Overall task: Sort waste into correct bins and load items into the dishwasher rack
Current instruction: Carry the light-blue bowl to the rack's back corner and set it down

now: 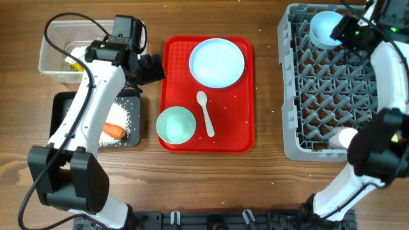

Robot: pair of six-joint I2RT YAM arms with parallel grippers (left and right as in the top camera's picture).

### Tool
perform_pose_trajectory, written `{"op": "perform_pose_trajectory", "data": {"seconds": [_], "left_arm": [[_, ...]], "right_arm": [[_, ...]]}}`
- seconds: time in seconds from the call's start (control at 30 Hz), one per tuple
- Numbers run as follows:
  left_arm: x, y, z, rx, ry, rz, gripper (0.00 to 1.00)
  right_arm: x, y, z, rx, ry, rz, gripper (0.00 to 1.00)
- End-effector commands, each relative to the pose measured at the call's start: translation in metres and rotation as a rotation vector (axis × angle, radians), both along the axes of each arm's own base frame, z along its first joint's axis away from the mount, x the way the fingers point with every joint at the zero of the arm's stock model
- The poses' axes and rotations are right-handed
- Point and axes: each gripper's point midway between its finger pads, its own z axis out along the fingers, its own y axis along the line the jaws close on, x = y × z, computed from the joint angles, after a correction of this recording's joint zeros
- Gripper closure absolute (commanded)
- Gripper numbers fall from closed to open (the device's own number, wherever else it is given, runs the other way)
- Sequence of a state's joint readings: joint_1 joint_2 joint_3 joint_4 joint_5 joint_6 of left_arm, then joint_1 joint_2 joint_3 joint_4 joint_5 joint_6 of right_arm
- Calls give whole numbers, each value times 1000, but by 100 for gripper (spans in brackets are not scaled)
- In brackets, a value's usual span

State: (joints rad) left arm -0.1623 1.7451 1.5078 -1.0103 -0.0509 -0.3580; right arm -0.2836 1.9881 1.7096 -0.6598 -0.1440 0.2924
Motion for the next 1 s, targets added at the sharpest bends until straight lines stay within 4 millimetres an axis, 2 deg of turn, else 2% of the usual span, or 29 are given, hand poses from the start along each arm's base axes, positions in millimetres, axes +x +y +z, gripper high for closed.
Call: {"op": "perform_pose_trajectory", "data": {"seconds": [0.0,0.1,0.27,0.37,0.47,0.53,0.63,0.7,0.73,0.8,0.83,0.97], "left_arm": [[-1,0,-6,-3,17,2,0],[-1,0,-6,-3,17,2,0],[-1,0,-6,-3,17,2,0],[-1,0,-6,-3,17,2,0],[-1,0,-6,-3,17,2,0],[-1,0,-6,-3,17,2,0],[-1,0,-6,-3,17,2,0],[-1,0,-6,-3,17,2,0],[-1,0,-6,-3,17,2,0],[-1,0,-6,-3,17,2,0],[-1,0,-6,-3,17,2,0],[-1,0,-6,-3,17,2,0]], "right_arm": [[4,4,-16,74,13,-18,43],[4,4,-16,76,12,-21,56],[2,5,-18,78,23,-20,85],[-1,4,-20,71,37,-20,96],[-6,3,-19,31,56,21,96],[-12,-5,-4,-30,51,1,96],[-20,-14,40,-102,-19,-36,96],[-21,-13,57,-115,-57,-36,96],[-21,-11,59,-106,-64,-30,89],[-18,1,59,-54,-79,14,63],[-15,7,61,-29,-97,35,53],[-4,26,61,5,-121,52,33]]}}
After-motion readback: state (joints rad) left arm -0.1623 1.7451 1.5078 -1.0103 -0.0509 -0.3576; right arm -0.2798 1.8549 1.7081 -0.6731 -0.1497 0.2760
